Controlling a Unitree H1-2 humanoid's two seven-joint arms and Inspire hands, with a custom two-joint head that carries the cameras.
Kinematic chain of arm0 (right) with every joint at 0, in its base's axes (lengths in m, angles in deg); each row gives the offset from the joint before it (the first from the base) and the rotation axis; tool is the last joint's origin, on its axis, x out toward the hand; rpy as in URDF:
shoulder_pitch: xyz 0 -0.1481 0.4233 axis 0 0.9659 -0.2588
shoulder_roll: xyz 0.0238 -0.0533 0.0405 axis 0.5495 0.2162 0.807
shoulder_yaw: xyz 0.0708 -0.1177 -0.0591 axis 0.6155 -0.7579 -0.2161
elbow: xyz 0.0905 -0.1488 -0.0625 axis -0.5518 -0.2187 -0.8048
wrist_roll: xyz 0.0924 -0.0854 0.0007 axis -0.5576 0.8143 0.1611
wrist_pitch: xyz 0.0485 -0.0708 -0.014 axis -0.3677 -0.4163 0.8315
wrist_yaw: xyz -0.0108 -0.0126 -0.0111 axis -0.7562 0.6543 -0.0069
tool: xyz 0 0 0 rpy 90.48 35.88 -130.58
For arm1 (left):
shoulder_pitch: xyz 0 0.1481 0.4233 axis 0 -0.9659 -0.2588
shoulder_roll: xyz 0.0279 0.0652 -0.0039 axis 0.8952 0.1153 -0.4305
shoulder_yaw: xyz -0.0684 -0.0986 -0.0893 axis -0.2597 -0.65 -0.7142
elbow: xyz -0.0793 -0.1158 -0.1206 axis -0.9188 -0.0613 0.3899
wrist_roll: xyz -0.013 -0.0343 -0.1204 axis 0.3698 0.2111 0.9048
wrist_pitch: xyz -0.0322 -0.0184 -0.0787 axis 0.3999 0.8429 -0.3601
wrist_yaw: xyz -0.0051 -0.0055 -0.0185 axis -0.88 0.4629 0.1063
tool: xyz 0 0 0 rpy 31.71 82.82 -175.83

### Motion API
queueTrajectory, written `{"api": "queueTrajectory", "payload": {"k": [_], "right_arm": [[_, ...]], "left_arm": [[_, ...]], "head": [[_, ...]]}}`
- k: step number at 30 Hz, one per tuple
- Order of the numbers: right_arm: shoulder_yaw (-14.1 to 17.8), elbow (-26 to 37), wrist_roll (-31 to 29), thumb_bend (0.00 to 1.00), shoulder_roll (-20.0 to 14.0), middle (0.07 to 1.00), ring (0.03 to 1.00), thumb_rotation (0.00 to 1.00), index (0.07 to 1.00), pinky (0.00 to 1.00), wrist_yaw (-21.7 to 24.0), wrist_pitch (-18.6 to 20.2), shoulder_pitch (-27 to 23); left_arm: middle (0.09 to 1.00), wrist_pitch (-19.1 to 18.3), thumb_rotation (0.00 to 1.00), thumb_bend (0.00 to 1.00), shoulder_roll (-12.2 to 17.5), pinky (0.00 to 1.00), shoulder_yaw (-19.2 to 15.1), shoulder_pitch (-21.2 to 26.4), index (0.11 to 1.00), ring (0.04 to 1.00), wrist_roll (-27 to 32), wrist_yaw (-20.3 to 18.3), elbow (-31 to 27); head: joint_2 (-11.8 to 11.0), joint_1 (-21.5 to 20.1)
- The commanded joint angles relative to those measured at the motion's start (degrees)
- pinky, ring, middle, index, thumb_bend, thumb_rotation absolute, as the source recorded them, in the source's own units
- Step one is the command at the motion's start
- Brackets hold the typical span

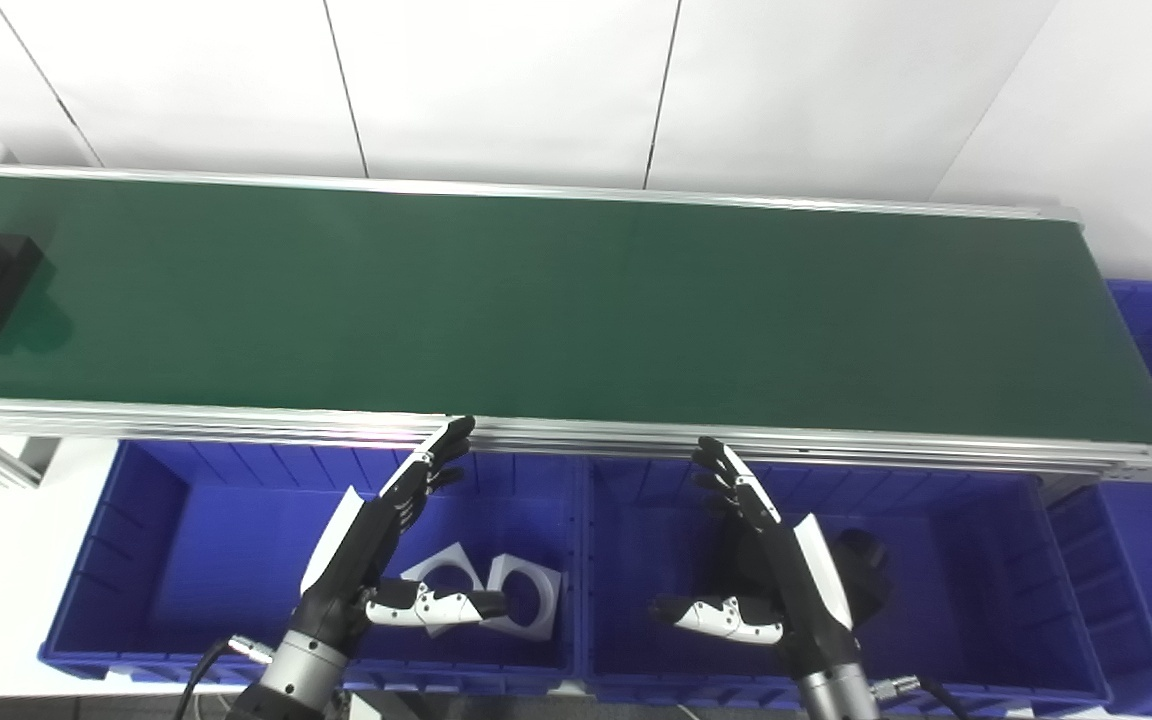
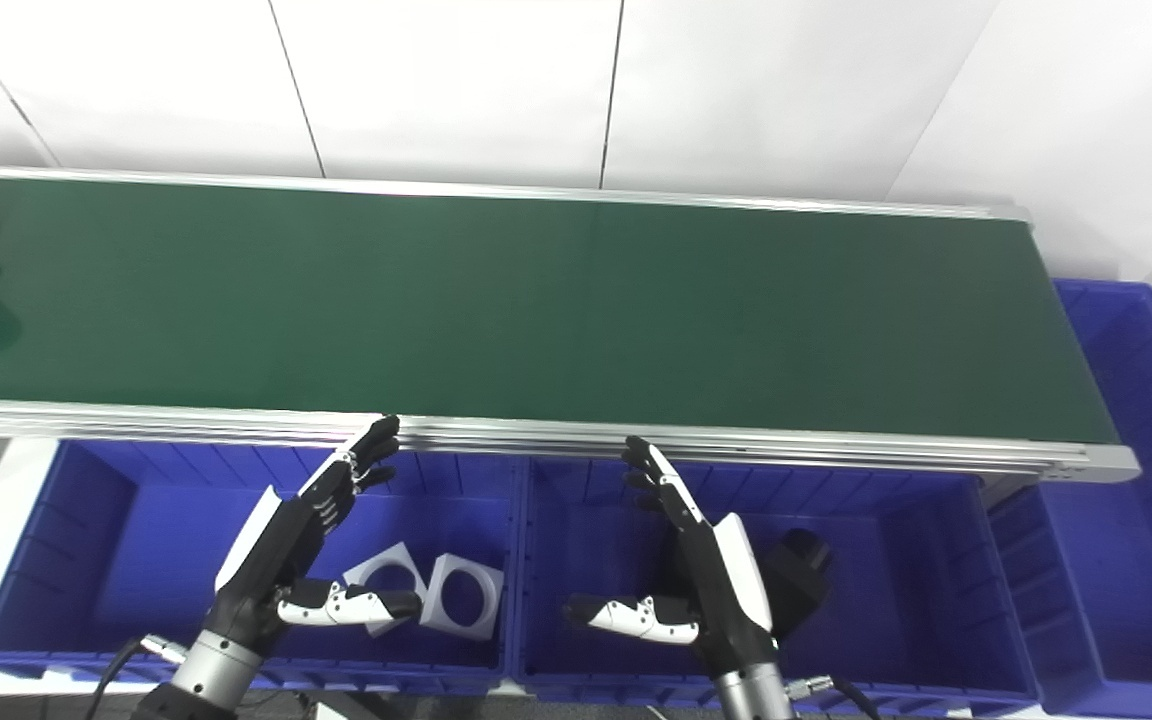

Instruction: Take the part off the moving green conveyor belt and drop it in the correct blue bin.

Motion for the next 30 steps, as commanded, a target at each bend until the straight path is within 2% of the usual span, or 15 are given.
{"api": "queueTrajectory", "payload": {"k": [1, 18, 30], "right_arm": [[-0.02, 1.21, -0.30, 0.91, 0.06, 0.893, 0.837, 0.55, 0.936, 0.76, -0.69, -3.08, -0.49], [-0.28, 0.99, -0.16, 0.91, -0.05, 0.891, 0.834, 0.54, 0.933, 0.76, -0.96, -3.08, -0.62], [0.15, 1.05, 0.38, 0.91, 0.33, 0.892, 0.839, 0.55, 0.937, 0.77, -0.55, -3.02, -0.50]], "left_arm": [[0.954, 2.49, 0.30, 0.92, 0.50, 0.88, -0.06, 0.68, 0.920, 0.935, -0.19, 0.88, -1.71], [0.972, 2.42, 0.30, 0.91, 0.97, 0.91, -0.11, 0.68, 0.831, 0.966, -1.49, 1.17, -1.83], [0.970, 2.44, 0.30, 0.91, 1.06, 0.88, 0.08, 0.77, 0.845, 0.961, -1.51, 1.26, -1.94]], "head": [[0.03, 0.08], [-0.01, 0.06], [0.11, -0.08]]}}
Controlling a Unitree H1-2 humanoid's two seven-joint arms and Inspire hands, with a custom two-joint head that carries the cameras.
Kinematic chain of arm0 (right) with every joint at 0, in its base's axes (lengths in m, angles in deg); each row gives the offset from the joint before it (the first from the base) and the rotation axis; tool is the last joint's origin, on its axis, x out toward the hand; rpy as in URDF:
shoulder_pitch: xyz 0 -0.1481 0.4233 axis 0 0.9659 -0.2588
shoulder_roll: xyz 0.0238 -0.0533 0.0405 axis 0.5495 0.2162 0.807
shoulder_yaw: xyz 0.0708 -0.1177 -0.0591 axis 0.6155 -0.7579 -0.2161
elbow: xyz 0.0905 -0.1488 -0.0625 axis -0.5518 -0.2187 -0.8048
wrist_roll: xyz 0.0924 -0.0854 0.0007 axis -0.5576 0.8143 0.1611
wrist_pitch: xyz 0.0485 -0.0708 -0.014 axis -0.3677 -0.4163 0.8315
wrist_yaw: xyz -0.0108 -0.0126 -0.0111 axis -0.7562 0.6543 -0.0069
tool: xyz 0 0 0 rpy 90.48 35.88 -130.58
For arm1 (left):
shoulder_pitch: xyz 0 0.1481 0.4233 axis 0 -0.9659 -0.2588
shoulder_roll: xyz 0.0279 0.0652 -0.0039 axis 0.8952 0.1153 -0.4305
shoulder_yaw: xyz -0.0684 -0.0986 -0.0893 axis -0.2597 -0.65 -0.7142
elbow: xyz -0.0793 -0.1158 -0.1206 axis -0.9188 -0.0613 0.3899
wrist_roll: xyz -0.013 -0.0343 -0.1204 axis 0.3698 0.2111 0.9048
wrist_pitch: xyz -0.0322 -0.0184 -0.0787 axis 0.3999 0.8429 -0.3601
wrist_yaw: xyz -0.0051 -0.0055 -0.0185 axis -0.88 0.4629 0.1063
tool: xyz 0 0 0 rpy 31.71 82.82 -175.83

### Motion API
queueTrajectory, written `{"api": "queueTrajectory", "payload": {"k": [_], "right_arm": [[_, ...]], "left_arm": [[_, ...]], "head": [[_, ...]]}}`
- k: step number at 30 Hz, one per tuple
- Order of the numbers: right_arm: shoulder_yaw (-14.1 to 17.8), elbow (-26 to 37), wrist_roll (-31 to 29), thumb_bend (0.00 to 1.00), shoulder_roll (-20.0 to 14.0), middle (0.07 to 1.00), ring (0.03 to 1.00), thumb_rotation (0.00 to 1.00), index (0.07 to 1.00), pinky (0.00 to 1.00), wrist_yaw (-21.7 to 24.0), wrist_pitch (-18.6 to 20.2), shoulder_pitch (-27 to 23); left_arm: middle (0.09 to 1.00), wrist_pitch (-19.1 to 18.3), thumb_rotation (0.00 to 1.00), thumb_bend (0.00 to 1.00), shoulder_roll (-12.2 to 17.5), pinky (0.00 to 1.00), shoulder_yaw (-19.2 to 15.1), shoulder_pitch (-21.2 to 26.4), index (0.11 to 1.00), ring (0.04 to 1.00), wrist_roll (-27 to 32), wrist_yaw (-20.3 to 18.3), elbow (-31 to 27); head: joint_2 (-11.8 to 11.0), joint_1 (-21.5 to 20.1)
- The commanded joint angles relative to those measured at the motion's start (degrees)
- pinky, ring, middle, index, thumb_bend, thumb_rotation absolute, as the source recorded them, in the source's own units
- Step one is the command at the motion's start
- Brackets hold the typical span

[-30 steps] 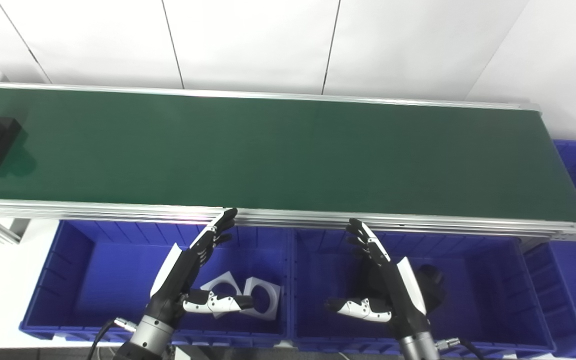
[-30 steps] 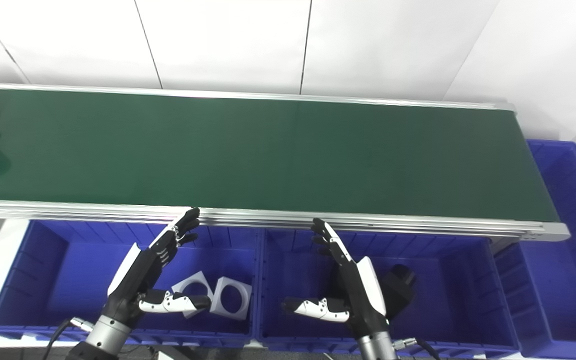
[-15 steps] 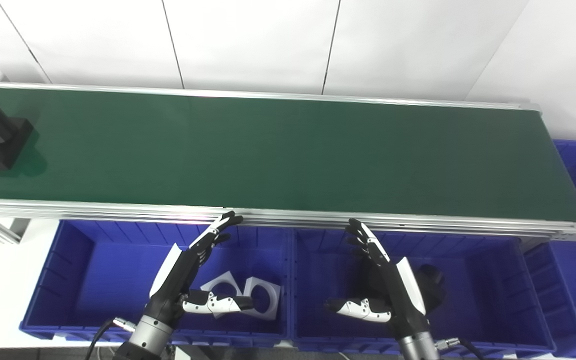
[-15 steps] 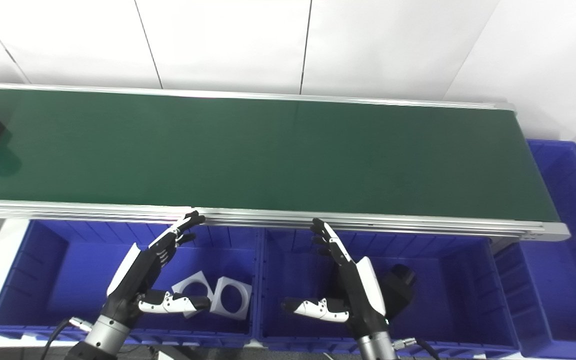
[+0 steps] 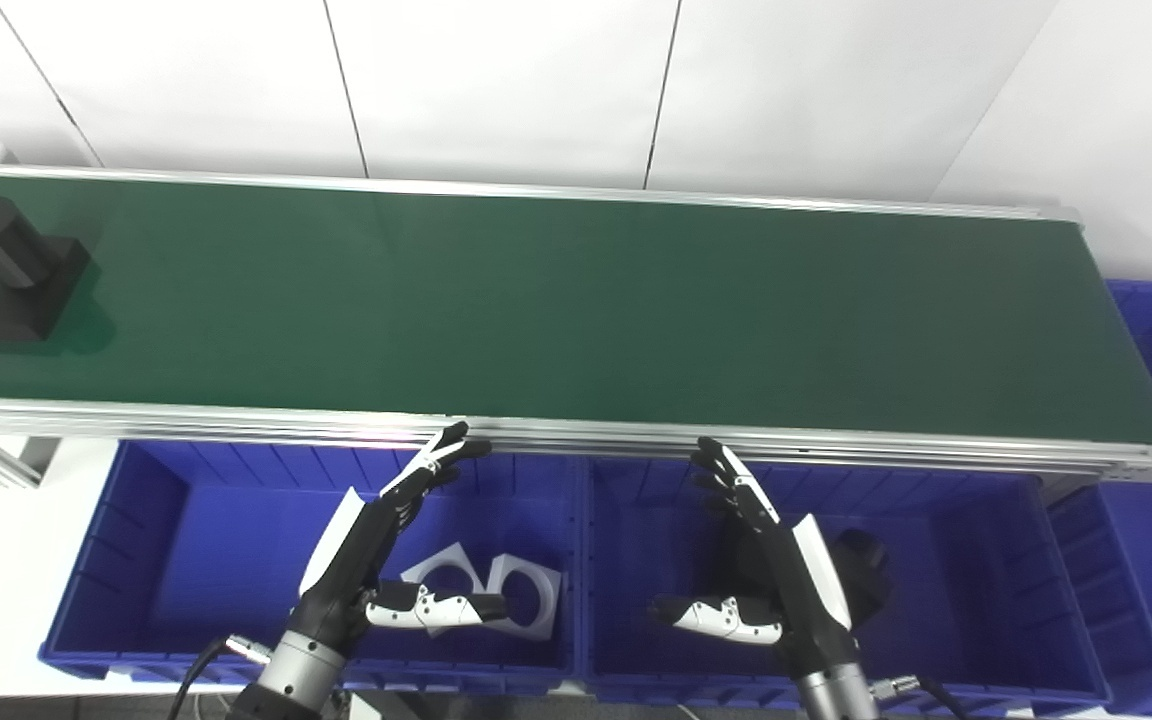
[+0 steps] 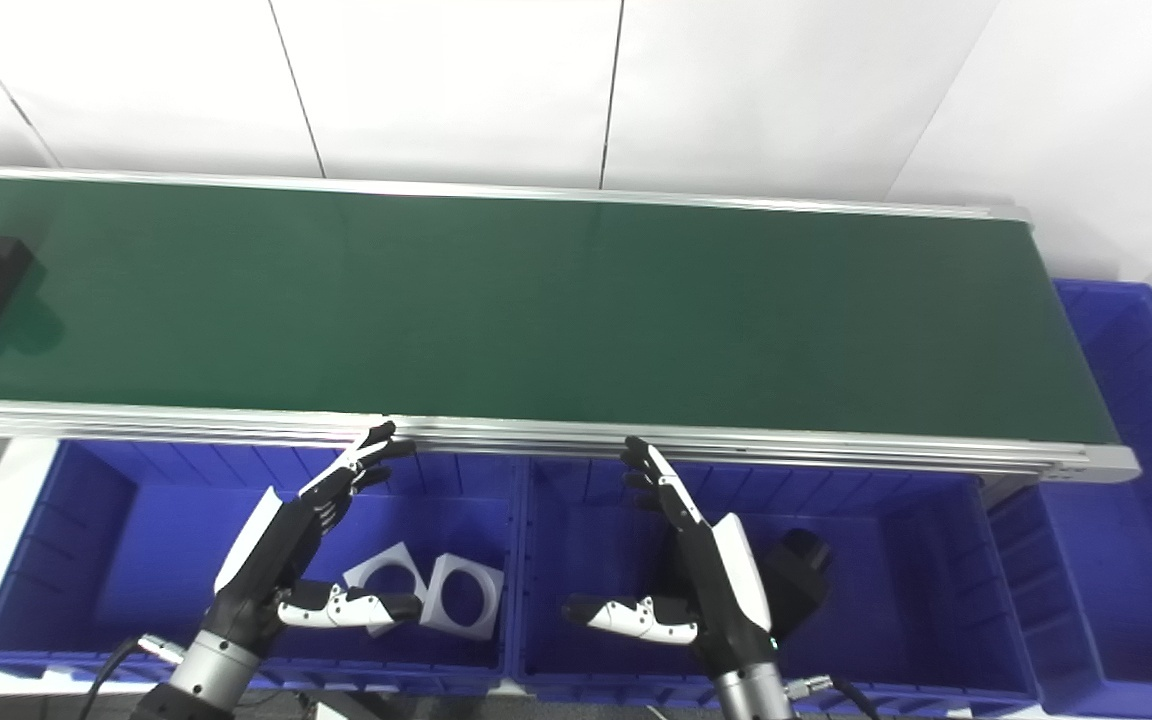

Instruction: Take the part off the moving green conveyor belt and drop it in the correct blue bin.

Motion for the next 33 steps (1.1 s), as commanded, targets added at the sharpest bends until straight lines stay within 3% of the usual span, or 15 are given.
{"api": "queueTrajectory", "payload": {"k": [1, 33], "right_arm": [[0.20, 1.22, 0.13, 0.91, 0.32, 0.893, 0.839, 0.55, 0.937, 0.77, -0.52, -3.02, -0.42], [0.17, 1.02, 0.72, 0.91, 0.47, 0.893, 0.835, 0.55, 0.937, 0.77, -0.90, -3.06, -0.44]], "left_arm": [[0.968, 2.38, 0.30, 0.91, 0.55, 0.88, 0.01, 0.76, 0.846, 0.961, 0.90, 0.31, -1.92], [0.960, 2.45, 0.29, 0.91, 0.66, 0.88, 0.30, 0.95, 0.878, 0.960, 1.62, 0.76, -1.53]], "head": [[0.02, 0.01], [0.08, -0.04]]}}
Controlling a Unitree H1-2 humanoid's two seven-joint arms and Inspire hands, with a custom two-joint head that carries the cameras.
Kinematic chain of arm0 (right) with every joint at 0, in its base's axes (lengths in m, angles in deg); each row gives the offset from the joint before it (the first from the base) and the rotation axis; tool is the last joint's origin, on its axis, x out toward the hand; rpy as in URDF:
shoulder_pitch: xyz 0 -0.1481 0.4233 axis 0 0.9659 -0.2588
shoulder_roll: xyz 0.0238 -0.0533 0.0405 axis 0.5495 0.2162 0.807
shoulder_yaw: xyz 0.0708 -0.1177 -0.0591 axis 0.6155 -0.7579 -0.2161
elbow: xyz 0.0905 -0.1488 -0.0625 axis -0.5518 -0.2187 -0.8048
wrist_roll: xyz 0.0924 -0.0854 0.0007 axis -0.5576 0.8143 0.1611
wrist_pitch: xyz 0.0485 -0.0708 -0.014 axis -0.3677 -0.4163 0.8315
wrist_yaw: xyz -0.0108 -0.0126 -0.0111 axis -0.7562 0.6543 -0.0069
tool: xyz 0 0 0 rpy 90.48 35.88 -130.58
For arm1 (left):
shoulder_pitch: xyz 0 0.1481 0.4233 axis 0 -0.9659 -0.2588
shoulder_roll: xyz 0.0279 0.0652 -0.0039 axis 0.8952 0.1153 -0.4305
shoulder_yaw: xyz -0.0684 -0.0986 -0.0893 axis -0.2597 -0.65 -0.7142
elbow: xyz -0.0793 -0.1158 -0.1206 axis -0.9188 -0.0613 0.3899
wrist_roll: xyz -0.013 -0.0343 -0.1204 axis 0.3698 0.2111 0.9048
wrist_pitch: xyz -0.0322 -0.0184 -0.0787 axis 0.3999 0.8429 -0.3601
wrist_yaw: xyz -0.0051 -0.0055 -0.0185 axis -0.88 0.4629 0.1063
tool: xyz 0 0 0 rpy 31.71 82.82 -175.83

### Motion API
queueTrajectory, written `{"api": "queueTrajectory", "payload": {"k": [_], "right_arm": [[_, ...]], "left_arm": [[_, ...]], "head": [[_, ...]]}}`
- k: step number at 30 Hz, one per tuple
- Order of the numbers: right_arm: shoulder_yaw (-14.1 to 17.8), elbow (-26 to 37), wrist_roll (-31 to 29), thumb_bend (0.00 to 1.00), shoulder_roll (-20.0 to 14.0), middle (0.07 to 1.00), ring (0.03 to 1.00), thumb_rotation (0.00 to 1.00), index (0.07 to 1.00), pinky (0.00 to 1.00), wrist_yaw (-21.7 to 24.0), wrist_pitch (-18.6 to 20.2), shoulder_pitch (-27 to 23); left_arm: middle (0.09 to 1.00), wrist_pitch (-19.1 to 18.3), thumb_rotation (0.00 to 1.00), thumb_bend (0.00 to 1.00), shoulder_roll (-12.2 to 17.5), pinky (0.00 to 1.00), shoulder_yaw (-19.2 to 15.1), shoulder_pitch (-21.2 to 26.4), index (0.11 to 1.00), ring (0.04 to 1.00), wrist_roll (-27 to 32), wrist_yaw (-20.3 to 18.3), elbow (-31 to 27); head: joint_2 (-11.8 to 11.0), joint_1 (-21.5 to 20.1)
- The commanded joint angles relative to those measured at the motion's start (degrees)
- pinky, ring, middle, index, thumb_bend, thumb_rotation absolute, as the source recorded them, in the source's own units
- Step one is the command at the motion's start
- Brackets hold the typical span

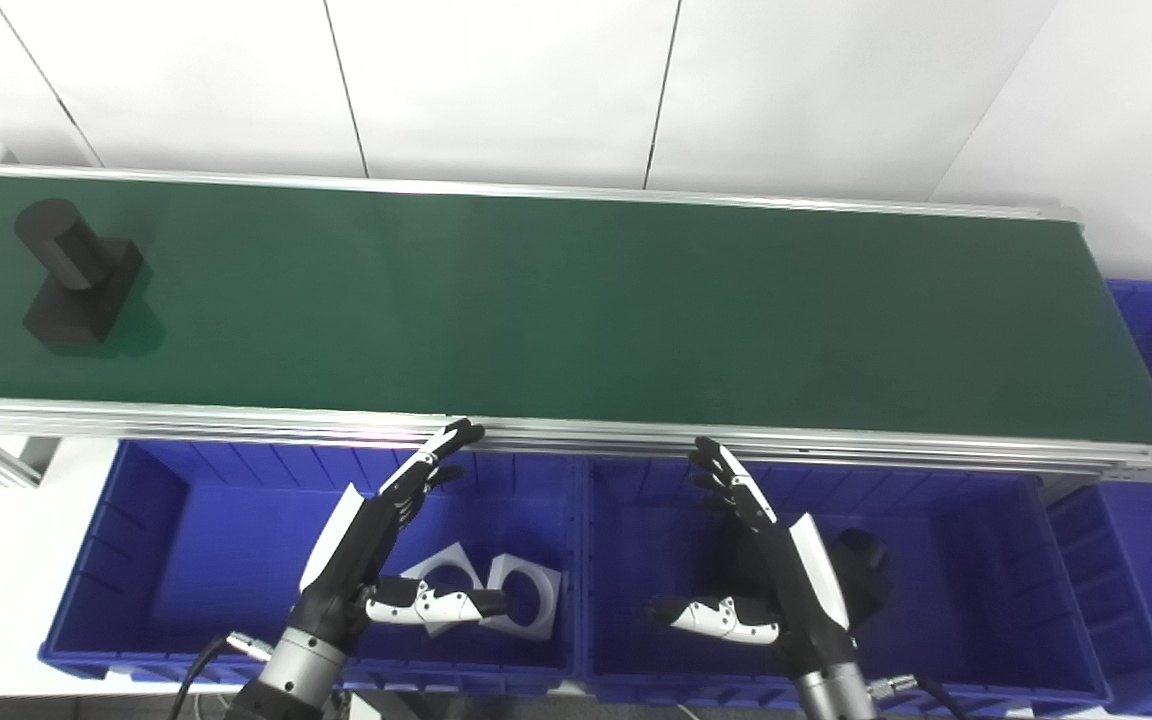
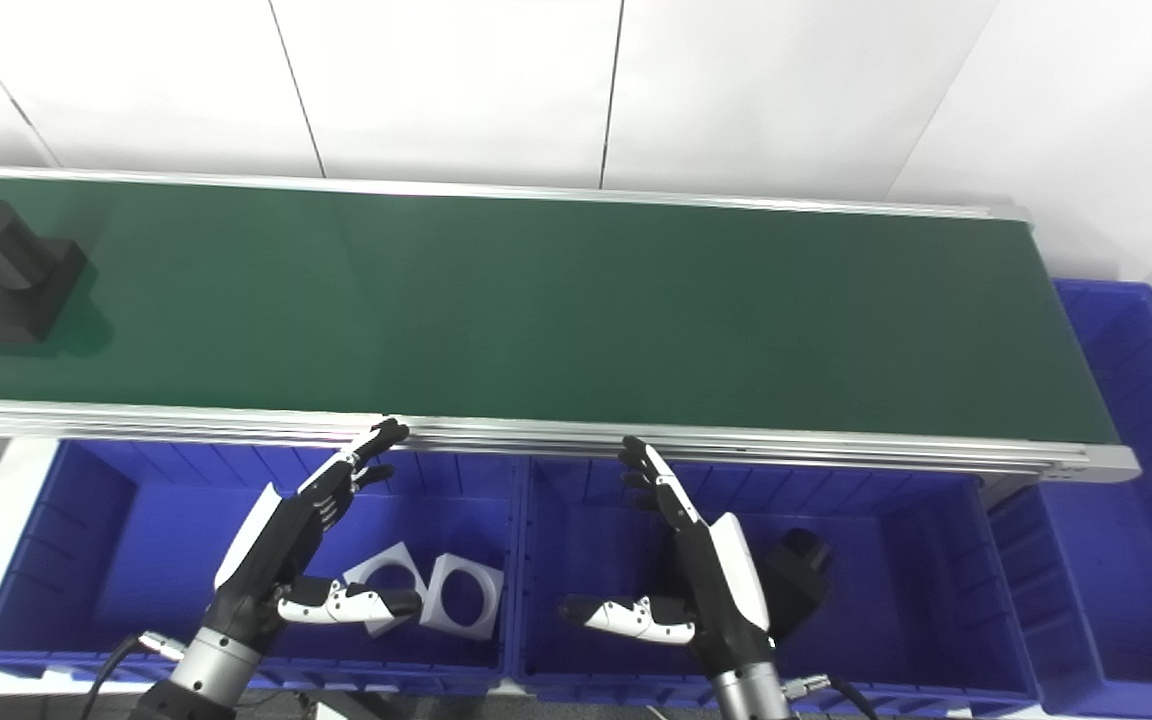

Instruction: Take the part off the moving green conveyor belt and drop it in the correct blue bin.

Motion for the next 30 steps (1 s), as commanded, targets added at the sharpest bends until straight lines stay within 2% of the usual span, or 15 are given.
{"api": "queueTrajectory", "payload": {"k": [1, 30], "right_arm": [[0.10, 1.06, -0.21, 0.91, 0.17, 0.892, 0.834, 0.55, 0.936, 0.76, -0.89, -3.05, -0.44], [-0.02, 1.29, -0.37, 0.91, 0.04, 0.892, 0.833, 0.55, 0.937, 0.76, -0.73, -3.06, -0.56]], "left_arm": [[0.960, 2.42, 0.29, 0.91, 0.61, 0.88, -0.03, 0.63, 0.879, 0.961, 0.12, 0.73, -1.56], [0.960, 2.42, 0.28, 0.91, 0.65, 0.88, 0.04, 0.62, 0.878, 0.958, 0.93, 0.31, -1.65]], "head": [[0.08, 0.05], [0.02, 0.45]]}}
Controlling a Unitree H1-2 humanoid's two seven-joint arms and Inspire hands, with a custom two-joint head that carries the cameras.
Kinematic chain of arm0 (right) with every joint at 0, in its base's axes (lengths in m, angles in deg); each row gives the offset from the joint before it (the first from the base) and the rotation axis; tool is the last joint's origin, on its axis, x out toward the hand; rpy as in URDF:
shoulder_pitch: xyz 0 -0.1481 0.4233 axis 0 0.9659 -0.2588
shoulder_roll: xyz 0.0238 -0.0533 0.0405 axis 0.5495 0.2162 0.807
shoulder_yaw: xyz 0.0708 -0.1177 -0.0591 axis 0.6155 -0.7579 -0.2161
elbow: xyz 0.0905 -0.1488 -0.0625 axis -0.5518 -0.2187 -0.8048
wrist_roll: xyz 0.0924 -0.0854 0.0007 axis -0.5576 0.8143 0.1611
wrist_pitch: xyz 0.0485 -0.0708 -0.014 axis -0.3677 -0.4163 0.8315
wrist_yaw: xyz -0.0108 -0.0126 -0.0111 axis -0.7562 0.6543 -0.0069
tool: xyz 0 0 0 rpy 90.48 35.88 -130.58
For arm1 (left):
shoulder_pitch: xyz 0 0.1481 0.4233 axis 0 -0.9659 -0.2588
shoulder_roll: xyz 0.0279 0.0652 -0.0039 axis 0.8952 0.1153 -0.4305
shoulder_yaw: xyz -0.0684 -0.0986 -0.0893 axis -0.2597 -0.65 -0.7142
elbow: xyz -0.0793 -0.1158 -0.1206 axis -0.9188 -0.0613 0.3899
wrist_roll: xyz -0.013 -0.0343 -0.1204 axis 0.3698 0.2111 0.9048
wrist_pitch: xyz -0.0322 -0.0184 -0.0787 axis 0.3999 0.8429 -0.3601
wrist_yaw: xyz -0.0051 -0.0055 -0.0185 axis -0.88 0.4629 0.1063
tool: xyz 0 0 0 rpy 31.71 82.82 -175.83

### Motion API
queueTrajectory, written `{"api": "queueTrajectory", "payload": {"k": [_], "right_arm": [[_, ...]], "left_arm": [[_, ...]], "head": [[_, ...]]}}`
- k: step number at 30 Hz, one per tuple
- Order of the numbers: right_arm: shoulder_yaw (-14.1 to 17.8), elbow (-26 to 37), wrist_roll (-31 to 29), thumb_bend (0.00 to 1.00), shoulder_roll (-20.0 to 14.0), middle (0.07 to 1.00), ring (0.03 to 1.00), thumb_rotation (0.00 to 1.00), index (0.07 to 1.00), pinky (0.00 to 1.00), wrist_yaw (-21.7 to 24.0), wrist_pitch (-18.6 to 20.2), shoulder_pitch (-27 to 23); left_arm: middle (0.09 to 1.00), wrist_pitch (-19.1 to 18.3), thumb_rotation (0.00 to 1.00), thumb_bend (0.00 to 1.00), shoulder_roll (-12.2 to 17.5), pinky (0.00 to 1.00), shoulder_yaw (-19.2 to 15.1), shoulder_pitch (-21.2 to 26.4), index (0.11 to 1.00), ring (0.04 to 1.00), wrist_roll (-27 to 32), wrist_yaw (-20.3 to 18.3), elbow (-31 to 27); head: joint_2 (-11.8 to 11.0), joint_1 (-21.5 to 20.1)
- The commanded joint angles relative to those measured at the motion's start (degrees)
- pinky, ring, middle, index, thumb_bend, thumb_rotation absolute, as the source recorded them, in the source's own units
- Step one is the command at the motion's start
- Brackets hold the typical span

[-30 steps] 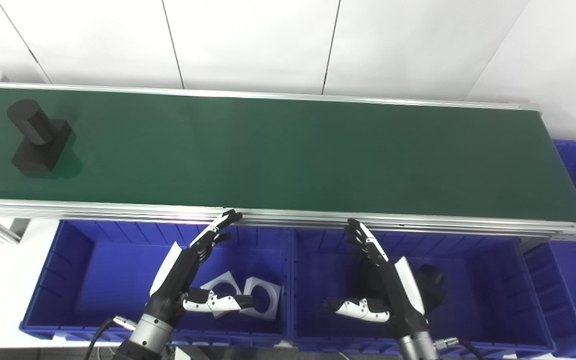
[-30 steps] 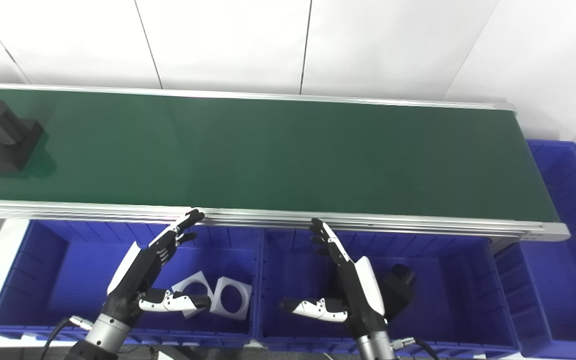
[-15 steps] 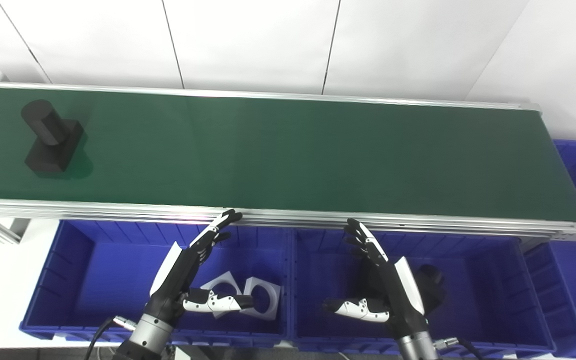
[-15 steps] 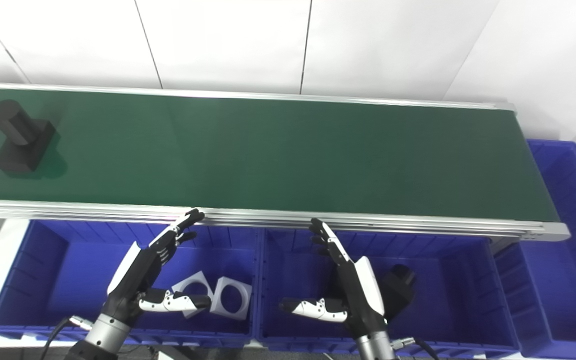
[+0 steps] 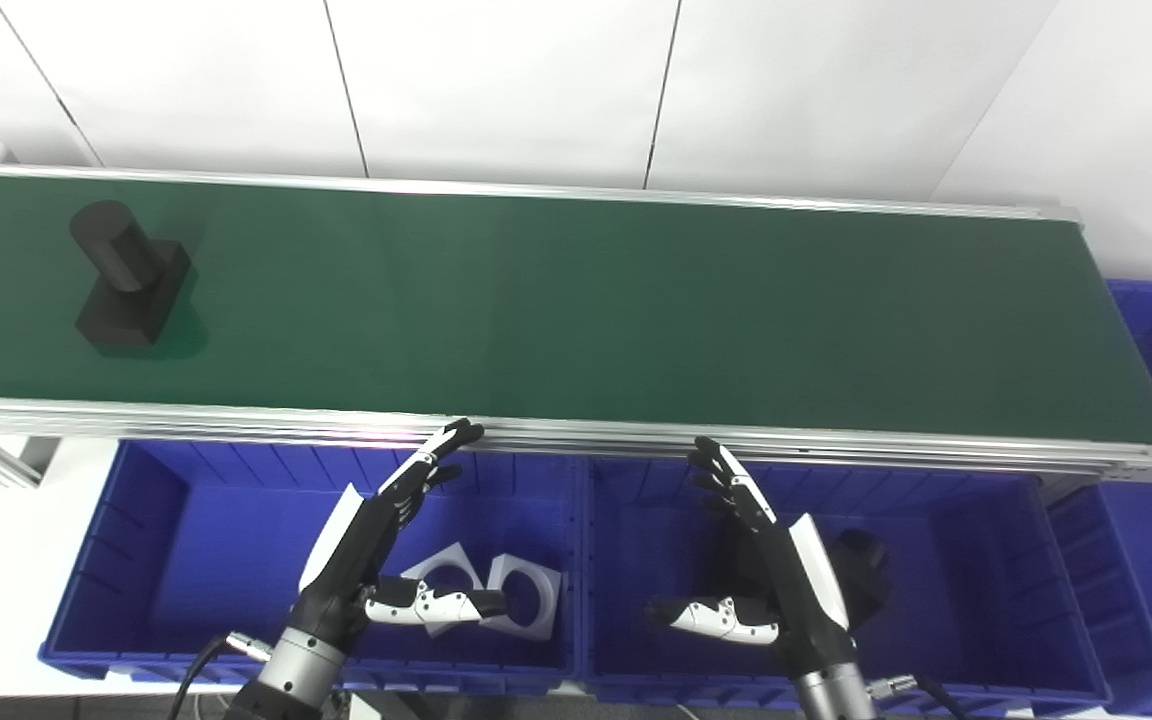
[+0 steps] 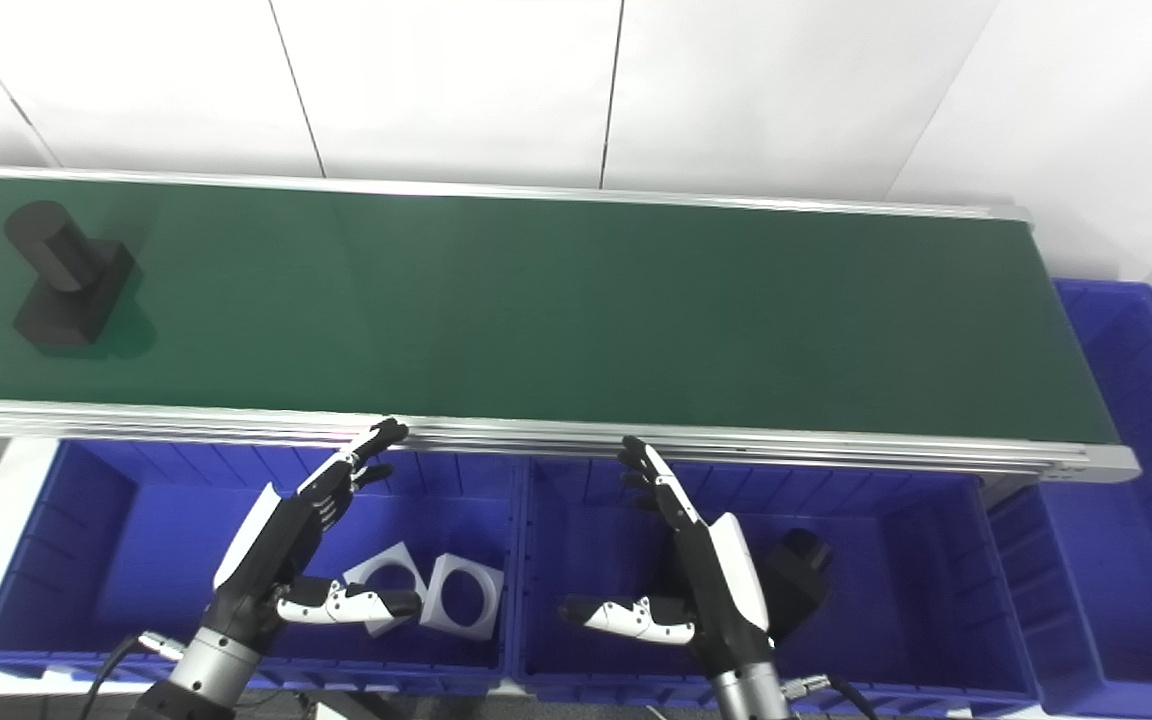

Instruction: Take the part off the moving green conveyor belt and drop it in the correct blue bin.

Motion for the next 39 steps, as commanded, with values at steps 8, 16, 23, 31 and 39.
{"api": "queueTrajectory", "payload": {"k": [8, 16, 23, 31, 39], "right_arm": [[-1.34, 1.19, -3.79, 0.91, -2.76, 0.887, 0.831, 0.55, 0.940, 0.75, -1.97, -3.10, -0.37], [-5.30, 1.44, -7.30, 0.90, -8.48, 0.901, 0.860, 0.54, 0.945, 0.81, -7.39, -3.10, -1.56], [-7.48, 2.60, -6.71, 0.94, -11.06, 0.910, 0.875, 0.60, 0.955, 0.82, -11.03, -3.10, -3.50], [-8.05, 5.59, -6.83, 0.94, -12.97, 0.899, 0.874, 0.57, 0.968, 0.82, -12.81, -3.10, -6.46], [-5.94, 8.73, -4.41, 0.92, -12.66, 0.893, 0.863, 0.59, 0.971, 0.79, -11.71, -3.09, -9.56]], "left_arm": [[0.957, 2.35, 0.26, 0.92, -0.69, 0.88, 1.33, 0.22, 0.869, 0.953, -0.65, 1.55, -0.51], [0.928, 2.40, 0.21, 0.94, -1.36, 0.84, 6.46, 1.08, 0.864, 0.905, -2.61, 8.18, 3.20], [0.917, 2.41, 0.17, 0.96, 0.00, 0.82, 11.10, 2.69, 0.862, 0.897, -3.11, 14.67, 5.88], [0.888, 2.41, 0.15, 0.99, 1.09, 0.78, 14.37, 3.83, 0.830, 0.868, -2.32, 19.52, 7.32], [0.875, 2.41, 0.15, 1.00, 2.06, 0.76, 16.89, 4.61, 0.816, 0.857, -2.07, 23.09, 8.01]], "head": [[-4.51, 13.35], [-10.63, 22.42], [-14.75, 25.37], [-17.26, 25.94], [-17.36, 25.40]]}}
